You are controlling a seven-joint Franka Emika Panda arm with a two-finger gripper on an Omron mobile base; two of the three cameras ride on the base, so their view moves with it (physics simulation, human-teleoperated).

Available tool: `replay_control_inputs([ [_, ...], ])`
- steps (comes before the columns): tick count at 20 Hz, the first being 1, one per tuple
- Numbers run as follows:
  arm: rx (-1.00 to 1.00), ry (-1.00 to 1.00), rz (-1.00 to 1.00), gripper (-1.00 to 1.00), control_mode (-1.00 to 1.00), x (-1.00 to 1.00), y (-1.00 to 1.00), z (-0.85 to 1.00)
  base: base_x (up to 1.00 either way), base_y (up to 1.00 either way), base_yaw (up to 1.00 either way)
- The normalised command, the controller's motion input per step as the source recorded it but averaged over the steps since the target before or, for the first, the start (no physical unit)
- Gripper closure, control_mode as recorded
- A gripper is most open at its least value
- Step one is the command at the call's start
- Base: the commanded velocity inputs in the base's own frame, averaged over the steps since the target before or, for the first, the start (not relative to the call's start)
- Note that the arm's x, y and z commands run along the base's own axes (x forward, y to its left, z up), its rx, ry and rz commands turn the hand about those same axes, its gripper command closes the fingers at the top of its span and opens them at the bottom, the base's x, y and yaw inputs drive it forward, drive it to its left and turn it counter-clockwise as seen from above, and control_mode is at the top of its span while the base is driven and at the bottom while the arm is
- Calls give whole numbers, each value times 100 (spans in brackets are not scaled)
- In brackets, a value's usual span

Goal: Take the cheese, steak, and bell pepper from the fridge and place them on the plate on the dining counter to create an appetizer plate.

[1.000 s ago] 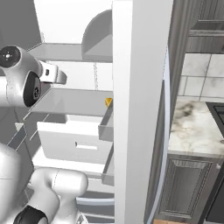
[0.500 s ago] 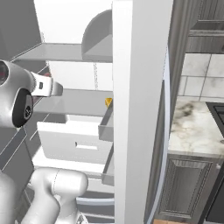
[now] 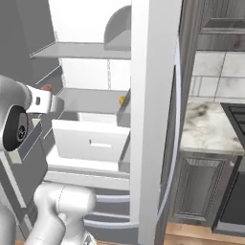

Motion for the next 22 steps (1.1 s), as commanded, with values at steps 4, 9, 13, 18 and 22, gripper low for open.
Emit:
replay_control_inputs([
  [4, 0, 0, 0, 100, 100, 0, 0, 0, -76, 0, 3],
  [9, 0, 0, 0, 100, 100, 0, 0, 0, -54, -7, 20],
  [13, 0, 0, 0, 100, 100, 0, 0, 0, -61, -12, 34],
  [18, 0, 0, 0, 100, 100, 0, 0, 0, -69, -2, 47],
  [22, 0, 0, 0, 100, 100, 0, 0, 0, -60, 0, 55],
])
